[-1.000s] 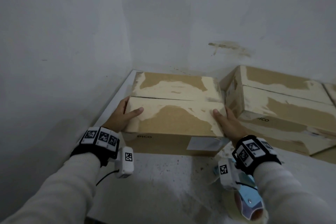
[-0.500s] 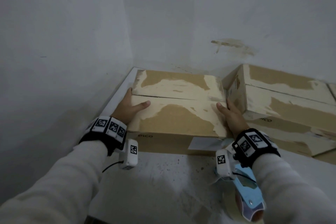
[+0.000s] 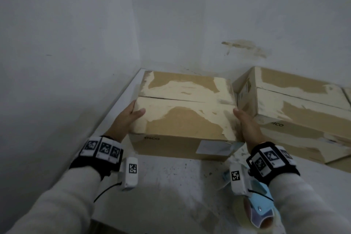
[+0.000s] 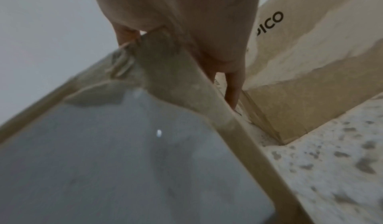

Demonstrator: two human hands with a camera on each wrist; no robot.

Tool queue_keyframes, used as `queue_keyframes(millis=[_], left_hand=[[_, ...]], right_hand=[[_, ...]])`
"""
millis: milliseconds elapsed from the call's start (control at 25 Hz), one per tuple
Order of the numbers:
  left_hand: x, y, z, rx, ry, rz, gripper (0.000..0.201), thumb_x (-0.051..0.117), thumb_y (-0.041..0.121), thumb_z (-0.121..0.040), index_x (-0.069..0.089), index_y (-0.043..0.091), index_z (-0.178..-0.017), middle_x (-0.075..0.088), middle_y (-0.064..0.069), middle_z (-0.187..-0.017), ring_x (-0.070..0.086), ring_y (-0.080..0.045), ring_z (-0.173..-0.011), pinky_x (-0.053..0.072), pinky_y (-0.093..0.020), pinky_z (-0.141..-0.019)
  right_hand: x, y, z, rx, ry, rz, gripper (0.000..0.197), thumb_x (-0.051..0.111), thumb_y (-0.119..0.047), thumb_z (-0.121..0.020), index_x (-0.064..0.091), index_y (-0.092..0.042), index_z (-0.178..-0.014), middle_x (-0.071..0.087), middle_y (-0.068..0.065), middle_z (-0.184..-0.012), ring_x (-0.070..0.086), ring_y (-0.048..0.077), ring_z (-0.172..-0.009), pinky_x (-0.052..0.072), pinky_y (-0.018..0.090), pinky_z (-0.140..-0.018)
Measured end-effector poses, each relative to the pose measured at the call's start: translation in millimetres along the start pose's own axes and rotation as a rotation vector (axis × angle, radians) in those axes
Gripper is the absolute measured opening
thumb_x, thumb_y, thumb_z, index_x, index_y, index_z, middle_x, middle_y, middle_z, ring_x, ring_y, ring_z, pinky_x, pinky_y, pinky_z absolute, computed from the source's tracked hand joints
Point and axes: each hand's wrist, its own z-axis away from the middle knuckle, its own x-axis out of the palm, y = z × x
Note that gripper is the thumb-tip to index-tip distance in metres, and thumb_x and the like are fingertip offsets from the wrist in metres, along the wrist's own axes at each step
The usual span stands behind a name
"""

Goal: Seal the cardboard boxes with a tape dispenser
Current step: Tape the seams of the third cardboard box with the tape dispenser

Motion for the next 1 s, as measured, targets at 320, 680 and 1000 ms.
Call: queue_keyframes(millis=[320, 680, 1000], left_hand=[[1.1, 0.6, 11.9, -0.072, 0.045, -0.344, 0.098, 0.064, 0.059, -0.074, 0.015, 0.021, -0.150, 0.028, -0.002, -0.154, 0.027, -0.021, -0.142, 0.025, -0.039, -0.115], [77.0, 18.5, -21.6, 0.229, -0.228, -1.348, 0.100, 0.006, 0.080, -0.076, 0.002, 0.015, -0.151, -0.003, -0.001, -0.160, -0.007, -0.014, -0.147, -0.004, -0.041, -0.120], [38.6, 14.2, -21.9, 0.117, -0.082, -1.436, 0.091, 0.013, 0.077, -0.078, 0.004, 0.024, -0.151, -0.007, -0.003, -0.160, -0.007, -0.022, -0.147, 0.001, -0.045, -0.120]], right_hand=[[15.5, -14.0, 24.7, -0.195, 0.185, 0.568, 0.048, 0.048, -0.037, -0.093, 0.043, -0.014, -0.135, 0.051, 0.012, -0.135, 0.049, 0.031, -0.121, 0.037, 0.037, -0.097], [131.4, -39.8, 22.1, -0.476, -0.401, 1.467, 0.068, 0.018, -0.047, -0.095, -0.010, -0.018, -0.150, -0.015, 0.002, -0.159, -0.015, 0.021, -0.146, -0.003, 0.053, -0.117], [40.5, -31.8, 6.6, -0.344, -0.217, 1.461, 0.078, 0.014, -0.067, -0.088, -0.002, -0.022, -0.150, -0.010, -0.002, -0.160, -0.007, 0.019, -0.147, 0.000, 0.047, -0.117]])
